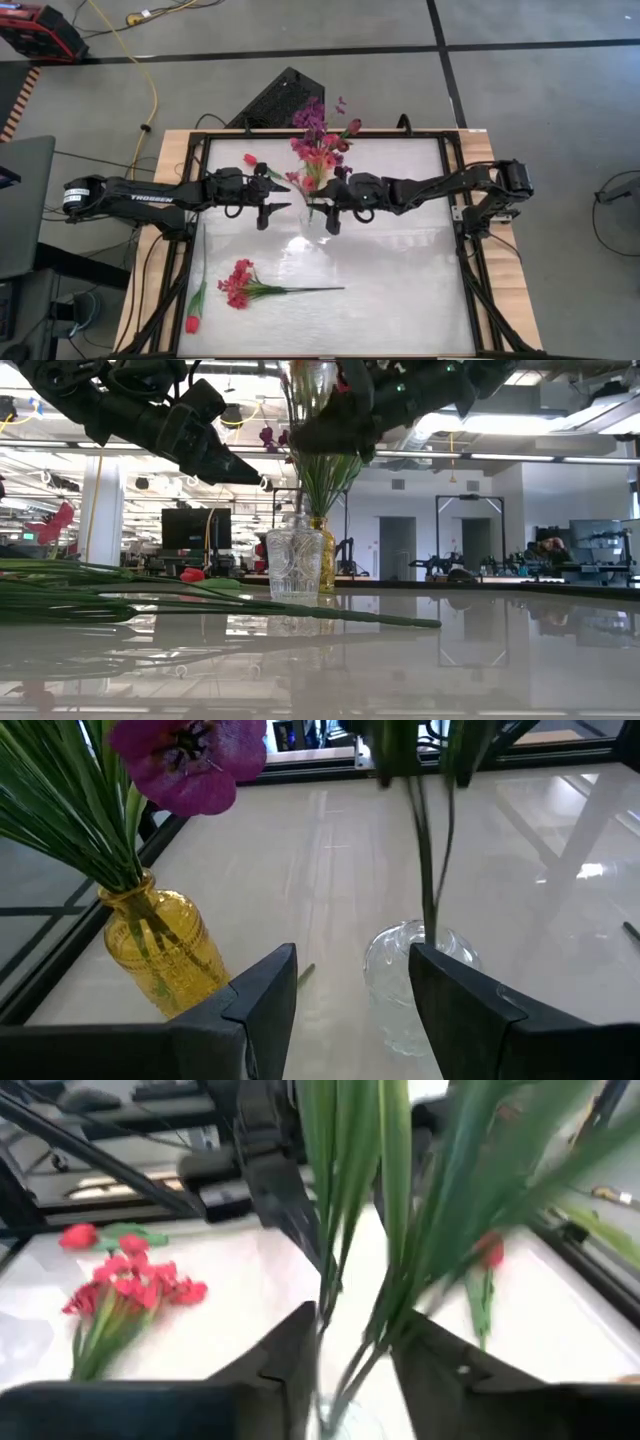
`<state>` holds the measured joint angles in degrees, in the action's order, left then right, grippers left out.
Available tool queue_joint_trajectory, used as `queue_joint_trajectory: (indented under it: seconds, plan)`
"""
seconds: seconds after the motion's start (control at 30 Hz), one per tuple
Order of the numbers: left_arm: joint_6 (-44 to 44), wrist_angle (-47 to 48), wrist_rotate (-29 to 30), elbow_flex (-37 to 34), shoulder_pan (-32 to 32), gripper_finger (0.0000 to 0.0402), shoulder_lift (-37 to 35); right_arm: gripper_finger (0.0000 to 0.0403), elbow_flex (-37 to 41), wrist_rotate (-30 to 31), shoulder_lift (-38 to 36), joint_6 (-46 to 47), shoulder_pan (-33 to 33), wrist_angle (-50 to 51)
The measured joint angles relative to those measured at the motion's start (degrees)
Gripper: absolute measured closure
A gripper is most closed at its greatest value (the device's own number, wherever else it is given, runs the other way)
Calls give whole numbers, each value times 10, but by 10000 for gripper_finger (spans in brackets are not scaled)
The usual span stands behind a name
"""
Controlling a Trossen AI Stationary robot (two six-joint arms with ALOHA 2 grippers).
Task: Sort flowers into vase by color
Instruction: Put the right red flowers into the transparent vase, then put the red flowers into the transparent vase
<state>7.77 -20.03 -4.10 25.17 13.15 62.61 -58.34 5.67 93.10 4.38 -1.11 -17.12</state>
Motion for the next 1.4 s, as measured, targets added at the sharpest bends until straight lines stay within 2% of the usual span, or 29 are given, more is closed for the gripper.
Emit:
queue_joint_trajectory:
  seconds: [0.2,0.33,0.43,0.67,0.8,0.93,1.07,1.13,1.23,1.3,1.4]
  plan:
    - [0,5,0,0,0,219,0,156,-2,-26,-4,-12,-6,54]
    - [-3,20,1,0,0,219,0,112,-44,-43,-22,-14,-5,181]
    - [-5,32,0,0,0,219,0,96,-84,-43,-32,-14,-2,287]
    - [-14,58,4,0,0,219,0,92,-154,-43,-35,-14,15,474]
    - [-30,69,19,0,0,219,4,92,-167,-42,-35,-7,31,565]
    - [-18,107,28,0,1,219,4,92,-167,-42,-35,20,56,618]
    - [-13,130,90,0,7,219,5,92,-159,-42,-35,38,81,616]
    - [-27,144,66,0,10,219,9,92,-154,-42,-35,46,93,613]
    - [-52,161,-46,3,-3,219,8,92,-154,-42,-35,48,114,611]
    - [-71,177,-94,14,-22,219,7,92,-154,-42,-35,48,127,606]
    - [-90,232,-78,39,-68,219,-6,92,-154,-42,-35,42,142,577]
